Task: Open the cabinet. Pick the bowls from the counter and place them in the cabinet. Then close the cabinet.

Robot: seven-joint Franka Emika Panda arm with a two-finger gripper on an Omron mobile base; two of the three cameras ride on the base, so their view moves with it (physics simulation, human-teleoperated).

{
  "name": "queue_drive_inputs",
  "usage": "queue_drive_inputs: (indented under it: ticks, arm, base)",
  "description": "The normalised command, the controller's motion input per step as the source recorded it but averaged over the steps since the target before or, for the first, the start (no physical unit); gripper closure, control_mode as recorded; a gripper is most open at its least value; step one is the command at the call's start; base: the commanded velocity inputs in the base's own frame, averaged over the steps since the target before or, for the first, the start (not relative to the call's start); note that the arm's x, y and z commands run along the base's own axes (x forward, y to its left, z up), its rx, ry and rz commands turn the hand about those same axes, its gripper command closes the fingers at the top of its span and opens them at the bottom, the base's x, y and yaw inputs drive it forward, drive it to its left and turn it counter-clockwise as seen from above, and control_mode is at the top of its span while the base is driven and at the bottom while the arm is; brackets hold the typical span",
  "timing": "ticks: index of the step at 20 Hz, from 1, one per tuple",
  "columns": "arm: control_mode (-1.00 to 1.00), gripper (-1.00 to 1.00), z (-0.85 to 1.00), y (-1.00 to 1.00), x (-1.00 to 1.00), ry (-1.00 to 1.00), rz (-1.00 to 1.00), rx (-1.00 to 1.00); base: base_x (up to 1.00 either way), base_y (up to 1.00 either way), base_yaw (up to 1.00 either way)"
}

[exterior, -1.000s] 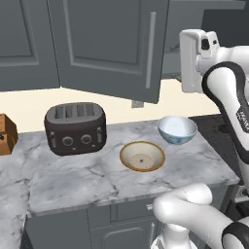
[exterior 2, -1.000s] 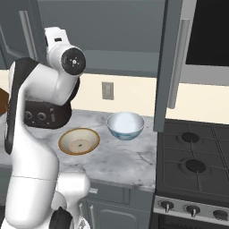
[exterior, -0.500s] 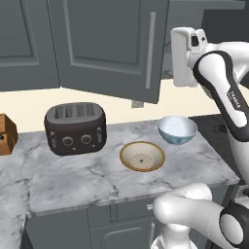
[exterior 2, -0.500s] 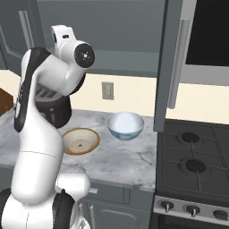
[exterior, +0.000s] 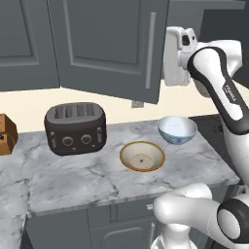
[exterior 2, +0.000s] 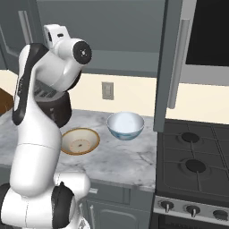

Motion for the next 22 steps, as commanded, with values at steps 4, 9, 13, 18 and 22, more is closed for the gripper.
queue_drive_inputs:
  ticks: [4,9,13,18,22]
  arm:
    - [-1.0,-1.0,0.0,0.14,0.11,0.0,0.08,0.0]
    - [-1.0,-1.0,0.0,0.1,0.0,0.0,0.09,0.0]
    - [-1.0,-1.0,0.02,0.04,-0.29,0.0,0.08,0.0]
    - [-1.0,-1.0,0.13,0.11,-0.67,-0.05,0.09,0.0]
    - [-1.0,-1.0,0.03,0.42,-0.74,-0.09,0.07,0.0]
  base:
    - [0.0,0.0,0.0]
    - [0.0,0.0,0.0]
    - [0.0,0.0,0.0]
    - [0.0,0.0,0.0]
    - [0.0,0.0,0.0]
